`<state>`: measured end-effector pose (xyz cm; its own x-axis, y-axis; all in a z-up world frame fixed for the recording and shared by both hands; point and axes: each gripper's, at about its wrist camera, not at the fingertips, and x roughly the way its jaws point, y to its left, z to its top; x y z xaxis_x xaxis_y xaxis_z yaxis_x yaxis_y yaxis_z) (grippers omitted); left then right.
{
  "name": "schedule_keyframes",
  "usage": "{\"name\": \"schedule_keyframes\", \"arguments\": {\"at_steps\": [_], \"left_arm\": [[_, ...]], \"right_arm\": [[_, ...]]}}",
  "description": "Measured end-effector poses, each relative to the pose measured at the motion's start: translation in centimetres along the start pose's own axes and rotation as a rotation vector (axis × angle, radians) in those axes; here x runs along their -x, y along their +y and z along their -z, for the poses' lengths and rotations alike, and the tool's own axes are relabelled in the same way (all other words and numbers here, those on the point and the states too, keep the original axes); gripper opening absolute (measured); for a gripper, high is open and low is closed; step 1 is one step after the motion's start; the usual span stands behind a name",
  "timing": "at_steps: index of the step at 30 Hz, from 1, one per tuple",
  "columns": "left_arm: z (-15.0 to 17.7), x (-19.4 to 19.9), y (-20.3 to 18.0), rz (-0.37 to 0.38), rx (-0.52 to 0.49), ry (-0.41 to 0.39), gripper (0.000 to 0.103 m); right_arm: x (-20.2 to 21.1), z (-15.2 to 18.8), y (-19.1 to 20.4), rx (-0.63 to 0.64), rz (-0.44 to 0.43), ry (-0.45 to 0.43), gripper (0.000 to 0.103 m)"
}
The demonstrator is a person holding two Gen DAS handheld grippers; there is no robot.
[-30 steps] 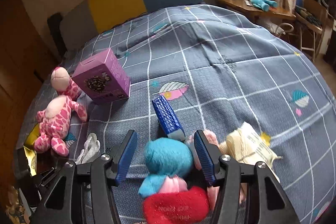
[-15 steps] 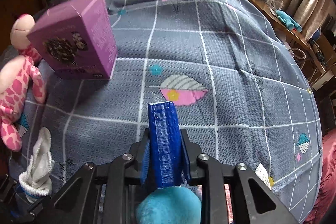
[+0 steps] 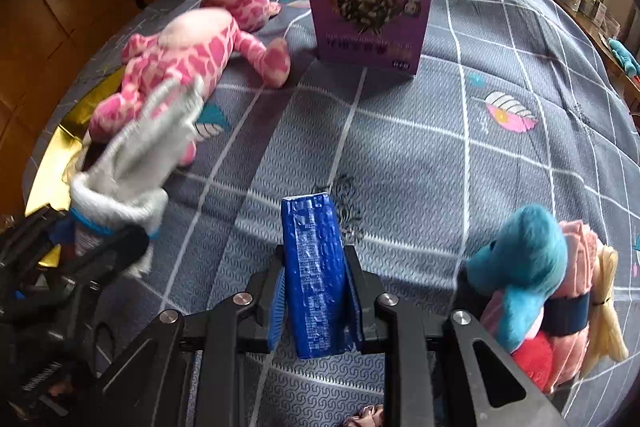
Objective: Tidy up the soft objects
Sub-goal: 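Grasp the blue tissue pack with the right tool while the left tool holds the glove, then carry the glove into the gold tray and release it with the left tool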
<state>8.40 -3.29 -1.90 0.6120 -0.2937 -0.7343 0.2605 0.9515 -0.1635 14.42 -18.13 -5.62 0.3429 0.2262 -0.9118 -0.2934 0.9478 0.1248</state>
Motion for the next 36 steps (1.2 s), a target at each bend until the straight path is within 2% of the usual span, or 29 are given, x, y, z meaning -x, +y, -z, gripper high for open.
{"name": "schedule_keyframes", "arguments": {"at_steps": [6,10,15,20,27,36], "left_arm": [[0.8,3.1,0.2,-0.003,0.006,-0.035,0.037],[1.2,4.4,0.5,-0.026,0.016,-0.047,0.037],[1.5,6.3,1.4,-0.074,0.042,-0.061,0.037],[1.6,8.1,2.4,-0.114,0.067,-0.080,0.037],[2.2,10.3,3.8,-0.176,0.082,-0.113,0.037],[3.4,11.8,7.4,-0.234,0.158,-0.115,0.037]], "right_arm": [[-0.6,0.8,-0.1,-0.003,0.021,-0.024,0.025],[-2.0,1.5,-0.2,0.004,0.054,0.045,0.024],[-1.4,2.0,-0.5,-0.003,0.054,-0.015,0.024],[-1.1,2.0,-0.8,-0.015,0.041,-0.022,0.024],[-0.9,3.1,-0.2,0.018,0.071,-0.046,0.024],[-0.6,4.1,0.3,0.016,0.108,-0.085,0.024]]}}
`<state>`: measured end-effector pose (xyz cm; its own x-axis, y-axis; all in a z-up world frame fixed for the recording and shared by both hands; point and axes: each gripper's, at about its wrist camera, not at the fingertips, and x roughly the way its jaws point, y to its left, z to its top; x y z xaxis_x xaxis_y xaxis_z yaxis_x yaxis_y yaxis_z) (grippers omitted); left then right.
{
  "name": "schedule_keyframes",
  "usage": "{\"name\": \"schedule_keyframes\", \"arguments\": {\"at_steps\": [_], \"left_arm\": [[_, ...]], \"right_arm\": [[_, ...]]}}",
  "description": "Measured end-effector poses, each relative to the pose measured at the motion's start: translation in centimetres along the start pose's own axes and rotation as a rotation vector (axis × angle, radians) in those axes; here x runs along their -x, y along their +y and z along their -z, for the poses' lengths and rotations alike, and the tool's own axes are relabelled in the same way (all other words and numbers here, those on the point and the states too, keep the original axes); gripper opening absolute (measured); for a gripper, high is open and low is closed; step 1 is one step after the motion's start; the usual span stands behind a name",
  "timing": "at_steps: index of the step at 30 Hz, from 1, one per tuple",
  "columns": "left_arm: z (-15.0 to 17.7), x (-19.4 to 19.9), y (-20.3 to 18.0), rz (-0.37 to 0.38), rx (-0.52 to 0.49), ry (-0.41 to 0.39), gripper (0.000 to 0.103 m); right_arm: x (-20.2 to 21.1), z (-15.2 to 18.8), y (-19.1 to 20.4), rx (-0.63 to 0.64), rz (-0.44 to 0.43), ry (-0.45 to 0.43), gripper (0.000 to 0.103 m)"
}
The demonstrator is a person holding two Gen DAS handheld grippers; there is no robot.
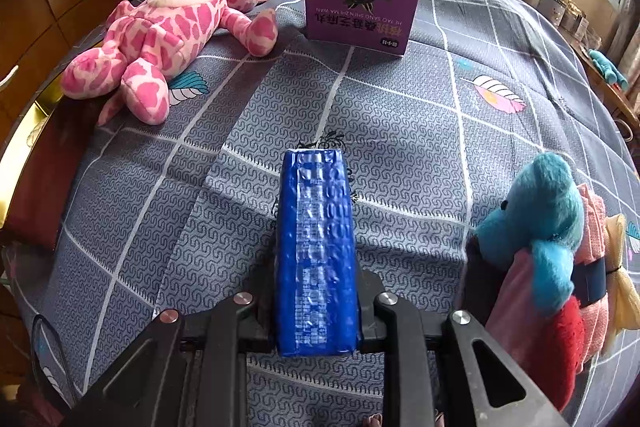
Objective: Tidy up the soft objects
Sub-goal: 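Carry the glove into the gold tray and release it with the left tool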
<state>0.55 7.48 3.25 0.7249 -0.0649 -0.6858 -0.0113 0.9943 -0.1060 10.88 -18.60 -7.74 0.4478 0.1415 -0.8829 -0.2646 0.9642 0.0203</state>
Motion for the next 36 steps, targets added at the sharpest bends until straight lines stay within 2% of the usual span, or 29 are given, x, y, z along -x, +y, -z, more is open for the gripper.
{"name": "schedule_keyframes", "arguments": {"at_steps": [7,15,22,26,30,34,36], "left_arm": [[0.3,-0.5,3.7,-0.023,0.086,0.018,0.037],[0.6,-1.7,12.8,-0.044,0.350,0.067,0.037],[-0.4,-5.4,17.3,-0.050,0.487,0.131,0.037],[-1.9,-8.3,18.3,-0.065,0.527,0.156,0.038],[-3.2,-11.6,18.4,-0.092,0.516,0.192,0.040],[-3.8,-14.1,18.2,-0.118,0.476,0.226,0.060],[-3.6,-14.2,18.1,-0.142,0.469,0.228,0.061]], "right_arm": [[0.0,0.5,0.7,0.011,0.044,-0.042,0.024],[0.2,1.4,1.7,0.029,0.114,-0.105,0.024],[0.3,1.6,1.8,0.023,0.126,-0.130,0.024],[0.3,1.7,1.7,0.018,0.124,-0.136,0.024],[0.4,1.7,1.6,0.009,0.123,-0.143,0.024],[0.5,1.8,1.5,0.004,0.124,-0.148,0.024],[0.5,1.7,1.5,0.002,0.124,-0.148,0.024]]}}
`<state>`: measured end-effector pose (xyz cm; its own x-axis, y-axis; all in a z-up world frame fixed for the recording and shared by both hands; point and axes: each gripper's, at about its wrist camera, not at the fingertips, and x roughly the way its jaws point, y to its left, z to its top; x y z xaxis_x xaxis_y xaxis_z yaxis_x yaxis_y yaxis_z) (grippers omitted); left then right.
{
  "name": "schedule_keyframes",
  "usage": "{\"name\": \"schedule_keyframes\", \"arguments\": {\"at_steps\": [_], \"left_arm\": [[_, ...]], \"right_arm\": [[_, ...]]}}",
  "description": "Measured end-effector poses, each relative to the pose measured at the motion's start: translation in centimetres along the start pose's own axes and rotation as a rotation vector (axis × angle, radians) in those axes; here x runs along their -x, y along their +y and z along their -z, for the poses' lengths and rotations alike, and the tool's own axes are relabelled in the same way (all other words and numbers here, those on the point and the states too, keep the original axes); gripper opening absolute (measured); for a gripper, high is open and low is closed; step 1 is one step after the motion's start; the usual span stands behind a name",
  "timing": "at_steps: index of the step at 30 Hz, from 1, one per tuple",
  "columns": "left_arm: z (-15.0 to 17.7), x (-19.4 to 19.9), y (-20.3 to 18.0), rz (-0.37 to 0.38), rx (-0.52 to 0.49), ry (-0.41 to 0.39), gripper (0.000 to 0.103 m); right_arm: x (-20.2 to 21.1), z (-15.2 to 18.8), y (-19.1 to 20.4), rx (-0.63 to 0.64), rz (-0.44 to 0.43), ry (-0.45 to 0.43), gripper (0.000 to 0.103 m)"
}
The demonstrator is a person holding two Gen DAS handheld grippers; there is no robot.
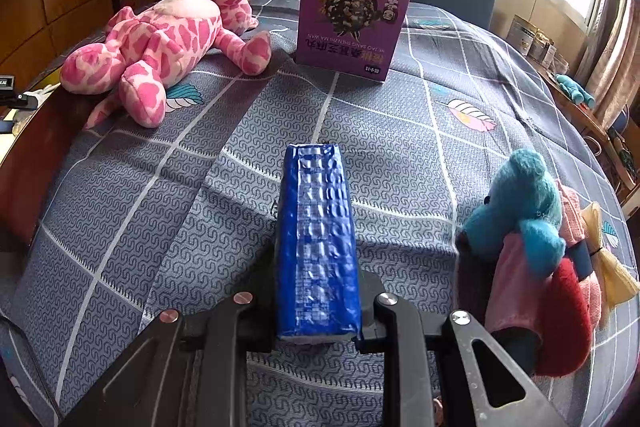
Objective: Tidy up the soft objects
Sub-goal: 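Carry the glove into the gold tray and release it with the left tool, then carry the blue tissue pack into the gold tray and open the right tool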
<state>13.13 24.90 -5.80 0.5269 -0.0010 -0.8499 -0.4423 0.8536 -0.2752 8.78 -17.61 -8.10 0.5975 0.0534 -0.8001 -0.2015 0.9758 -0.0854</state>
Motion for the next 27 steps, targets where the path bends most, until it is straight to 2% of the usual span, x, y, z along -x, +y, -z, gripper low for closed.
{"name": "schedule_keyframes", "arguments": {"at_steps": [1,4,9,13,19,22,25,27], "left_arm": [[0.2,0.3,0.0,0.008,-0.006,-0.011,0.062],[0.9,1.7,0.0,-0.038,-0.042,-0.053,0.064],[3.0,5.3,0.1,-0.064,-0.082,-0.127,0.066],[5.0,8.1,-0.4,-0.054,-0.122,-0.181,0.072],[7.9,11.2,-1.1,-0.045,-0.189,-0.238,0.072],[9.1,12.4,-1.5,-0.048,-0.223,-0.255,0.073],[9.9,13.1,-1.6,-0.040,-0.239,-0.267,0.074],[10.2,13.5,-1.7,-0.043,-0.245,-0.279,0.076]], "right_arm": [[0.0,0.0,0.0,-0.002,0.000,0.000,0.024],[0.0,0.0,0.0,-0.007,0.001,0.000,0.024],[-0.1,-0.1,0.0,-0.012,0.005,0.007,0.024],[-0.2,-0.4,0.2,-0.010,0.021,0.026,0.024],[0.0,-0.7,0.1,-0.044,0.020,0.061,0.024],[0.4,-0.9,0.2,-0.066,0.006,0.074,0.024],[1.9,-1.2,0.9,-0.075,-0.021,0.040,0.024],[3.1,-1.7,1.8,-0.069,-0.069,0.018,0.024]]}}
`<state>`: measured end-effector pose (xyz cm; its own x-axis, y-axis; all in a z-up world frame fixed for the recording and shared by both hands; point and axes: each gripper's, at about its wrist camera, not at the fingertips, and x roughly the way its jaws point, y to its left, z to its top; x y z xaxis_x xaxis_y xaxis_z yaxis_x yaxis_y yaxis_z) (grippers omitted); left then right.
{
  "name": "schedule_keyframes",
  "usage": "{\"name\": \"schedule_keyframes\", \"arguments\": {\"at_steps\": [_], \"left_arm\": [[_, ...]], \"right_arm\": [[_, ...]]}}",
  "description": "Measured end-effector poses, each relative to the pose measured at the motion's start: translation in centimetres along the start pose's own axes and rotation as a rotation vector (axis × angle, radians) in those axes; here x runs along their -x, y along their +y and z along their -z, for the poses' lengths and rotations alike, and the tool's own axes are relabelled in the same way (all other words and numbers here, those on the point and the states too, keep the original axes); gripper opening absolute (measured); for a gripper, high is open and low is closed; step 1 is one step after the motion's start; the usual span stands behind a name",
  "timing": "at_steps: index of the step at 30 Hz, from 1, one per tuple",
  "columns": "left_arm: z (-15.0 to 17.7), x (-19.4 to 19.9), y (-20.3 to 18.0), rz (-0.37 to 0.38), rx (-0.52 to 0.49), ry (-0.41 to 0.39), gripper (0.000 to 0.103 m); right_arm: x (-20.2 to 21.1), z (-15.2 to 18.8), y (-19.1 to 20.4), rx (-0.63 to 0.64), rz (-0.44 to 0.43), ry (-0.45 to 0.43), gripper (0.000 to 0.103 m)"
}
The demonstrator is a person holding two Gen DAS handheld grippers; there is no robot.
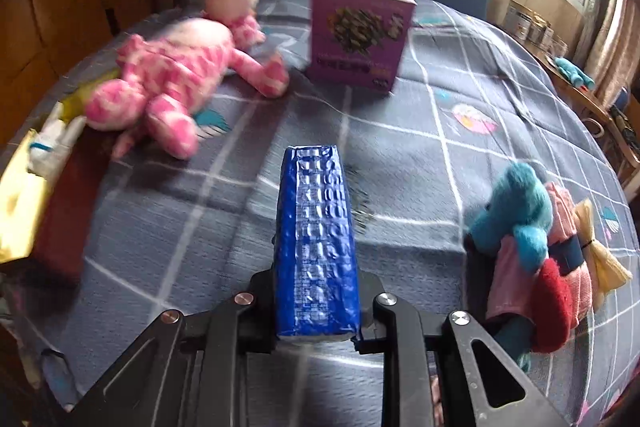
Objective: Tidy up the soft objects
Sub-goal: 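Carry the blue tissue pack into the gold tray and open the right tool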
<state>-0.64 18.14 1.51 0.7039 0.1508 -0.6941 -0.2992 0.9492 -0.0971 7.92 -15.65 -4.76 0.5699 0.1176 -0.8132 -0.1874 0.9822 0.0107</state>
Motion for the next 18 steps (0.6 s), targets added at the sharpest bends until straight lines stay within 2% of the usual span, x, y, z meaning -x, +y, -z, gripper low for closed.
{"name": "schedule_keyframes", "arguments": {"at_steps": [3,6,11,14,18], "left_arm": [[0.1,0.5,0.1,0.000,0.002,-0.007,0.076],[0.3,1.0,0.3,0.000,0.008,-0.011,0.076],[0.5,1.7,0.9,-0.030,0.001,-0.029,0.076],[0.4,2.0,1.6,-0.039,0.017,-0.037,0.076],[0.5,2.2,2.6,-0.057,0.030,-0.043,0.076]], "right_arm": [[1.7,-0.9,2.5,0.051,-0.097,-0.025,0.024],[3.0,-1.9,5.6,0.094,-0.248,-0.016,0.024],[4.8,-3.2,12.5,0.210,-0.437,-0.012,0.024],[4.7,-4.0,16.2,0.256,-0.505,0.010,0.024],[3.2,-4.6,20.1,0.314,-0.532,0.063,0.024]]}}
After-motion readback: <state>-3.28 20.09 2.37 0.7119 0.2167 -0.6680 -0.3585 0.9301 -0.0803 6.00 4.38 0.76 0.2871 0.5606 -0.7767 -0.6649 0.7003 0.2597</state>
